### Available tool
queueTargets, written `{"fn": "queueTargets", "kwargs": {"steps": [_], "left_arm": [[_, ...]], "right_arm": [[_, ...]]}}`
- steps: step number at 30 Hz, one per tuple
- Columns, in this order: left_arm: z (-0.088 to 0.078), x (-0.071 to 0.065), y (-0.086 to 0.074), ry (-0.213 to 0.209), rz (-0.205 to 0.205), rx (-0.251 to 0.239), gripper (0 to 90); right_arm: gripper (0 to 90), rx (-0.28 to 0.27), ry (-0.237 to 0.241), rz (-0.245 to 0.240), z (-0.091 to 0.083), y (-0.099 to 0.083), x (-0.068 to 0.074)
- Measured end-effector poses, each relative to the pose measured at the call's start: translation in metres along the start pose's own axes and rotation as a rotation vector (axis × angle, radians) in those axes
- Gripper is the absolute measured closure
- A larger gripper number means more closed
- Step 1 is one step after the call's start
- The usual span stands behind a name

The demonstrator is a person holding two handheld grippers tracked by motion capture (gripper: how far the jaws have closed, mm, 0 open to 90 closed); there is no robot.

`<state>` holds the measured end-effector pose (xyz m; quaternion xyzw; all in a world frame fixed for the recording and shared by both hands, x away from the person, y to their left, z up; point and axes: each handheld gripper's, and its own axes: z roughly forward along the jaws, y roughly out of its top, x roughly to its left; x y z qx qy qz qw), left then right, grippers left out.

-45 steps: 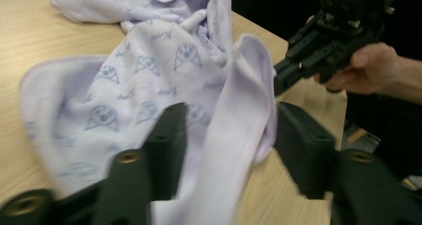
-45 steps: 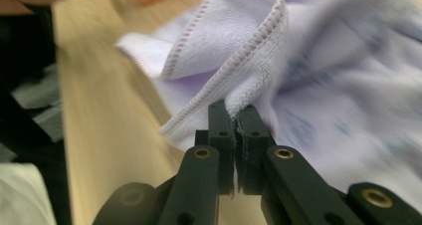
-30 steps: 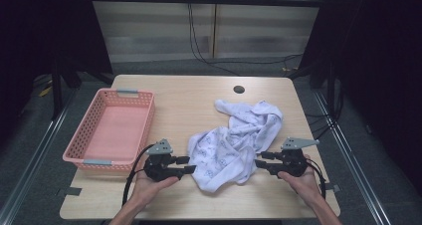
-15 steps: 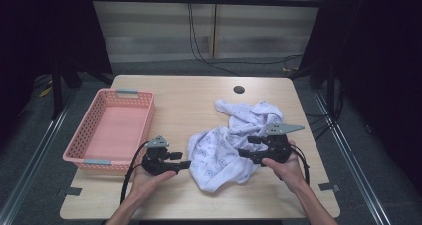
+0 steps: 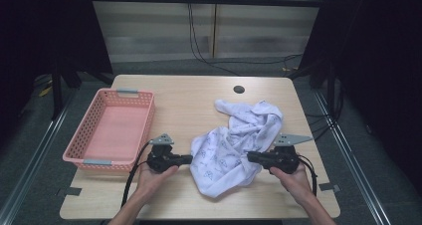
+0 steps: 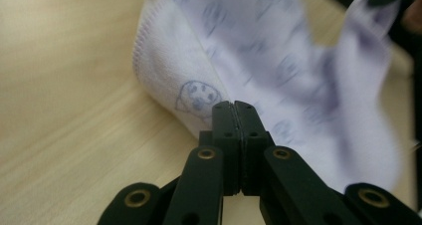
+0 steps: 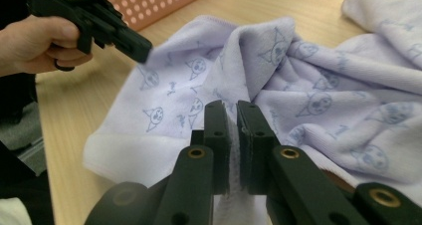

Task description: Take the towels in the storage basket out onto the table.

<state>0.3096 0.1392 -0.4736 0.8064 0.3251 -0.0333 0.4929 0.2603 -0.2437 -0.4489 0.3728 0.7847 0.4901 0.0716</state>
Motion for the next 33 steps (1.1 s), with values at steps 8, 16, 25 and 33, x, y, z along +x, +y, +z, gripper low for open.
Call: {"fn": "queueTargets", "kwargs": {"steps": [8,16,25,33], "left_arm": [[-0.06,-0.03,0.037,-0.005,0.078,-0.148,89.4],[-0.038,-0.021,0.029,0.017,0.006,-0.067,65.1],[-0.041,-0.014,-0.006,0.059,-0.005,0.007,53.5],[-0.043,-0.009,-0.026,0.097,-0.014,0.045,45.2]], "right_arm": [[85.5,-0.069,-0.036,-0.003,-0.029,0.004,-0.001],[85.2,-0.017,-0.081,0.024,-0.021,-0.01,-0.02],[80.8,0.057,-0.114,0.056,-0.04,-0.046,-0.021],[62.5,0.04,-0.118,0.078,-0.057,-0.054,-0.017]]}}
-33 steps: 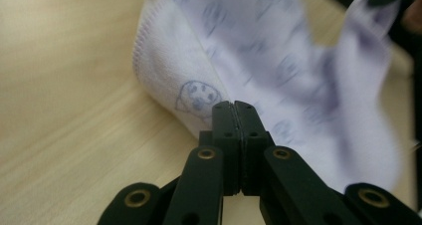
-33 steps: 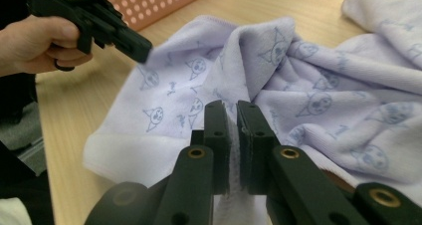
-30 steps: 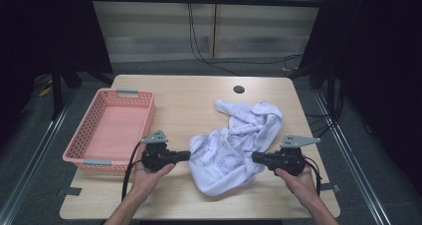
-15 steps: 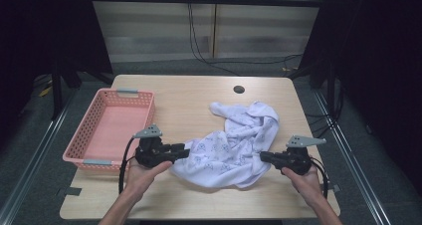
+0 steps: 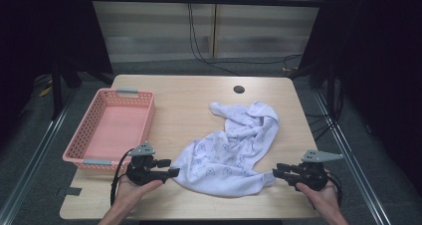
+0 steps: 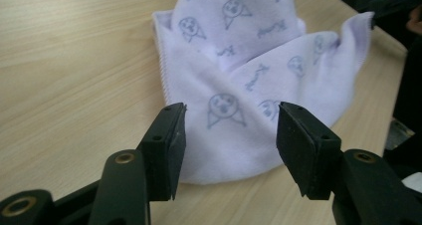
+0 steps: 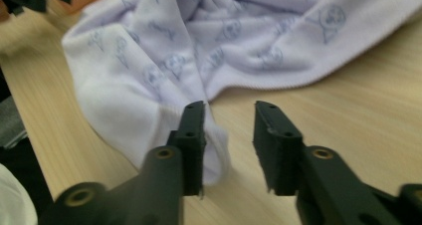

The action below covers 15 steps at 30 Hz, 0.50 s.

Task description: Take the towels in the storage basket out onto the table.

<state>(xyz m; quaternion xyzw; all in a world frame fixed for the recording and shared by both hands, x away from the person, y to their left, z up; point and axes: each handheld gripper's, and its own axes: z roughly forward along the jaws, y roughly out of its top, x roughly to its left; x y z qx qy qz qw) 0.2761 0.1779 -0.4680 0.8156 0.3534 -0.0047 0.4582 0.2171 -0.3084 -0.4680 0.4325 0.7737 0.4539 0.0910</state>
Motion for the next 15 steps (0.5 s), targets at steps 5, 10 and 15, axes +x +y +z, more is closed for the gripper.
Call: {"fn": "queueTargets", "kwargs": {"steps": [5,10,15], "left_arm": [[0.011,0.004,0.001,0.035,0.034,0.021,42.8],[0.019,0.012,0.003,0.021,0.006,0.029,41.3],[0.025,0.01,0.002,0.044,0.022,0.056,38.5]], "right_arm": [[52.1,-0.017,0.041,-0.006,0.011,0.014,0.013],[44.8,0.057,0.061,-0.023,0.027,0.012,0.019],[39.5,0.099,0.035,0.002,0.021,-0.003,0.019]]}}
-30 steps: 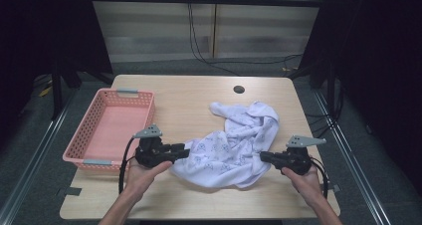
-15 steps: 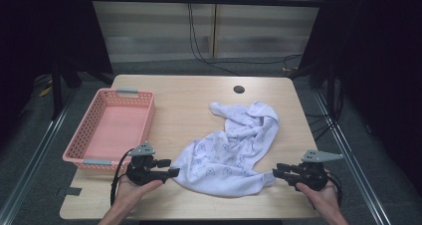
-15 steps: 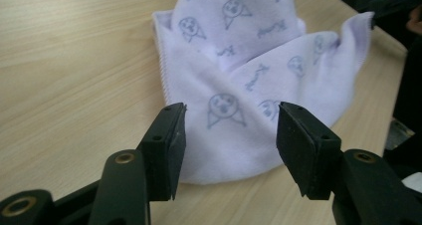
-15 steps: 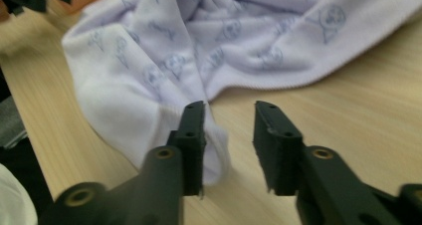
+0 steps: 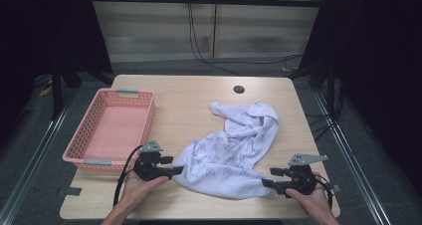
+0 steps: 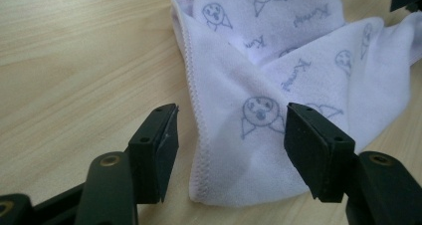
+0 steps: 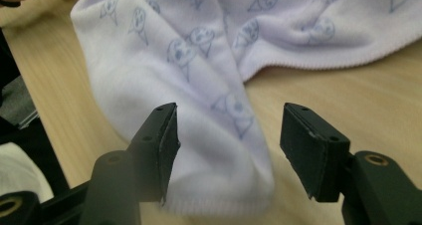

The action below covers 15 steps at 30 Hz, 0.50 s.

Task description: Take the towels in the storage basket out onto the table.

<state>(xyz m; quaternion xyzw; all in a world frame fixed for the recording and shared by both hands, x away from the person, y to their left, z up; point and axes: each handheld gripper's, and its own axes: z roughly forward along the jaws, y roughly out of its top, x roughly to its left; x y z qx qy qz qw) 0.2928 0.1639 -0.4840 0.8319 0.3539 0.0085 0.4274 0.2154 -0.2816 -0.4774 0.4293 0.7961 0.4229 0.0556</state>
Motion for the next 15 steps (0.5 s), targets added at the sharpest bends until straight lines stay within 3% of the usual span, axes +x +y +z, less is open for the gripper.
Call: {"fn": "queueTargets", "kwargs": {"steps": [4,7,9,10,13,15], "left_arm": [[0.006,-0.004,-0.003,0.005,0.004,0.036,46.0],[0.012,-0.003,-0.004,0.0,0.011,0.08,62.9],[0.013,-0.003,-0.005,-0.024,0.019,0.09,83.4],[0.012,-0.003,-0.005,-0.039,0.016,0.087,87.5],[0.001,-0.005,0.0,-0.107,-0.014,0.002,88.3],[-0.01,-0.008,0.007,-0.128,-0.007,-0.055,88.4]], "right_arm": [[43.0,0.038,-0.002,0.012,-0.002,-0.011,0.0],[66.6,0.075,-0.01,-0.008,0.003,-0.013,0.0],[80.4,0.064,-0.007,-0.009,0.003,-0.011,-0.002],[82.4,0.053,-0.012,-0.007,0.001,-0.01,-0.003],[84.3,-0.003,-0.01,0.017,-0.006,-0.006,-0.008],[84.5,-0.039,-0.02,0.026,-0.012,-0.003,-0.011]]}}
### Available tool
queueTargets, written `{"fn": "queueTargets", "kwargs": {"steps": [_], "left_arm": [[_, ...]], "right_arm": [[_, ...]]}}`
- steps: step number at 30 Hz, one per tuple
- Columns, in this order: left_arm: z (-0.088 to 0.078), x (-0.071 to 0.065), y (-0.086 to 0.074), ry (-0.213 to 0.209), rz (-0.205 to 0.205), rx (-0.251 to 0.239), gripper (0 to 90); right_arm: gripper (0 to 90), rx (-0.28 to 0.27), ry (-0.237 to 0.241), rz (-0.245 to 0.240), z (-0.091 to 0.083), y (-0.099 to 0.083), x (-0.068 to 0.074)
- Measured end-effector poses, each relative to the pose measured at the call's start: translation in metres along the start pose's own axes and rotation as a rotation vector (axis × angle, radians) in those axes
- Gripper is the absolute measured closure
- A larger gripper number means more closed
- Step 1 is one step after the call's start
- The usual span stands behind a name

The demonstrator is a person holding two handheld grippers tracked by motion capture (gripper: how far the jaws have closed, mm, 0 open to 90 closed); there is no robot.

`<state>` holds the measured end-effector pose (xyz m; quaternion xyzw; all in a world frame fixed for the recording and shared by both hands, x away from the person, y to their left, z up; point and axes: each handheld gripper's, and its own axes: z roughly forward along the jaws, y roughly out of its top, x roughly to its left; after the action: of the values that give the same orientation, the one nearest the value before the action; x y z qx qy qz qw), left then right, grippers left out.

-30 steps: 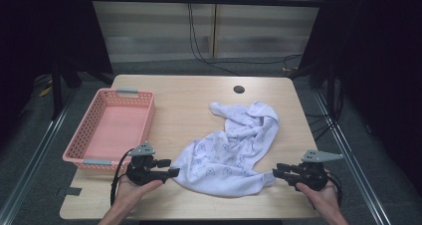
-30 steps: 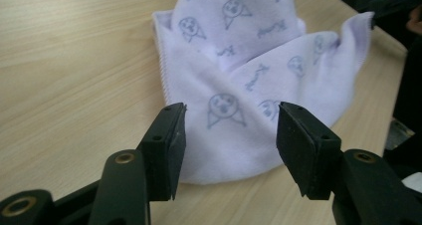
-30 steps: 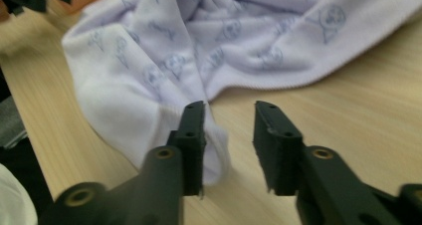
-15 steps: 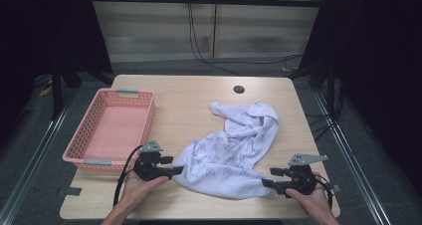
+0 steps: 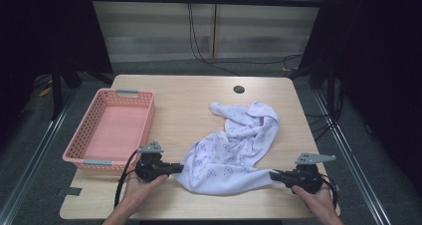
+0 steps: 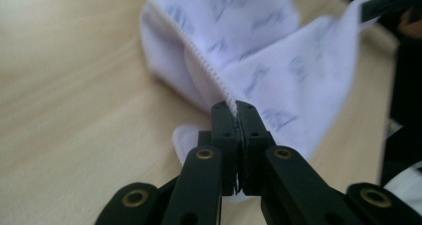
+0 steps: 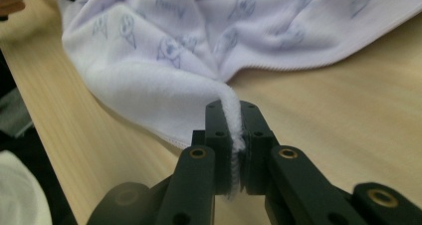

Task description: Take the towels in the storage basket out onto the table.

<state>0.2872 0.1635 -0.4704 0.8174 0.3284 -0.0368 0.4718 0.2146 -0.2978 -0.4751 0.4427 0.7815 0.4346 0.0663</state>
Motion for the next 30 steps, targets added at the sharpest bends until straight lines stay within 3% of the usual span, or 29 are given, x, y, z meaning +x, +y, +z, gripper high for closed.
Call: {"fn": "queueTargets", "kwargs": {"steps": [1,3,6,11,20,23,25,30], "left_arm": [[-0.01,-0.005,0.008,0.003,0.018,-0.05,88.4],[-0.02,-0.01,0.02,-0.008,0.037,-0.086,88.4],[-0.038,-0.014,0.044,0.011,0.055,-0.14,88.4],[-0.061,-0.017,0.075,0.022,0.057,-0.234,88.4],[-0.095,-0.027,0.101,0.028,0.086,-0.333,88.5],[-0.106,-0.031,0.105,-0.007,0.112,-0.368,88.4],[-0.106,-0.03,0.103,-0.003,0.122,-0.36,88.4],[-0.096,-0.017,0.082,0.015,0.08,-0.31,88.1]], "right_arm": [[84.5,-0.018,-0.002,0.004,-0.002,0.002,-0.001],[84.5,-0.058,-0.016,0.005,-0.01,0.008,-0.005],[84.8,-0.125,-0.038,0.01,-0.023,0.022,-0.009],[85.0,-0.243,-0.06,0.0,-0.046,0.052,-0.014],[85.1,-0.404,-0.076,-0.053,-0.081,0.102,-0.007],[85.1,-0.43,-0.063,-0.06,-0.086,0.113,-0.003],[85.1,-0.414,-0.056,-0.066,-0.083,0.116,-0.001],[85.0,-0.345,-0.015,-0.061,-0.062,0.101,0.001]]}}
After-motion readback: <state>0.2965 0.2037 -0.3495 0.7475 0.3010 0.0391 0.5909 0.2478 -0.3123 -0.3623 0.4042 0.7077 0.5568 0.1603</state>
